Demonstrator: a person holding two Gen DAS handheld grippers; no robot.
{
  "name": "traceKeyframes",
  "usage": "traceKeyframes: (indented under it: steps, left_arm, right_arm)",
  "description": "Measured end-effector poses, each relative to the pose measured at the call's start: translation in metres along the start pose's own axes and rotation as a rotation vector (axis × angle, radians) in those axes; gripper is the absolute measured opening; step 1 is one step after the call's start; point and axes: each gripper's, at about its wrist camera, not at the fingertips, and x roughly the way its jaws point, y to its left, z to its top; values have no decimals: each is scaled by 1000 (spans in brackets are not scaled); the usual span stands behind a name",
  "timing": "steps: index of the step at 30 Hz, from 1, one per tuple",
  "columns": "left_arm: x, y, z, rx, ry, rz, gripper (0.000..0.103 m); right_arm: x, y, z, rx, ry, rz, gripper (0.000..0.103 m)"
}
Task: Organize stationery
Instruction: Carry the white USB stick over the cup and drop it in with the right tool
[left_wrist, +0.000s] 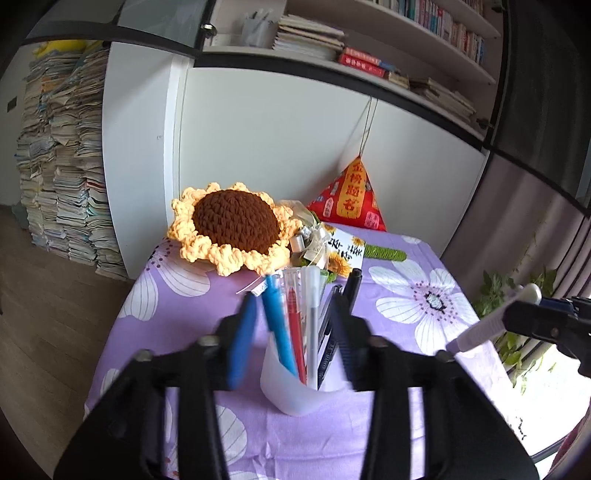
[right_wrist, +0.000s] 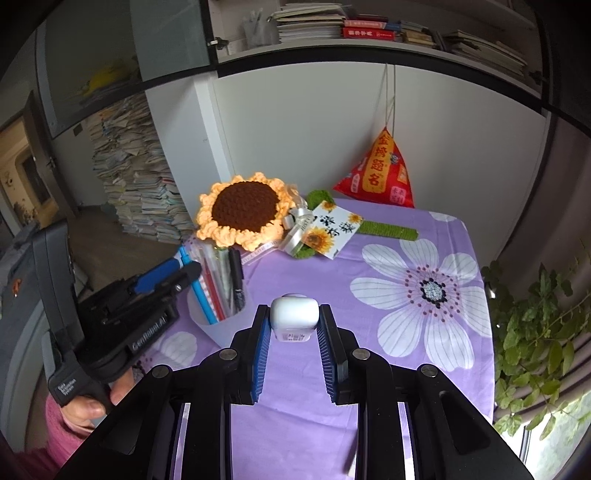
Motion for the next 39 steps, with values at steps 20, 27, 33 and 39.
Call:
traceKeyframes:
  steps: [20,27,33,39]
  left_arm:
    - [-31,50,-39,-72,40,54,54]
    - [-32,55,-42,-72,47,33,54]
    - [-27,55,-47,-59,76,19,54]
    - [-27,54,-50,-49,93,10,54]
  right_arm:
    - [50,71,22,-119,71,55,26]
    - [72,73,21,-114,119,5,26]
    - [92,70,17,-88,194,-27,26]
    - [107,64,16,-44,229,-39,26]
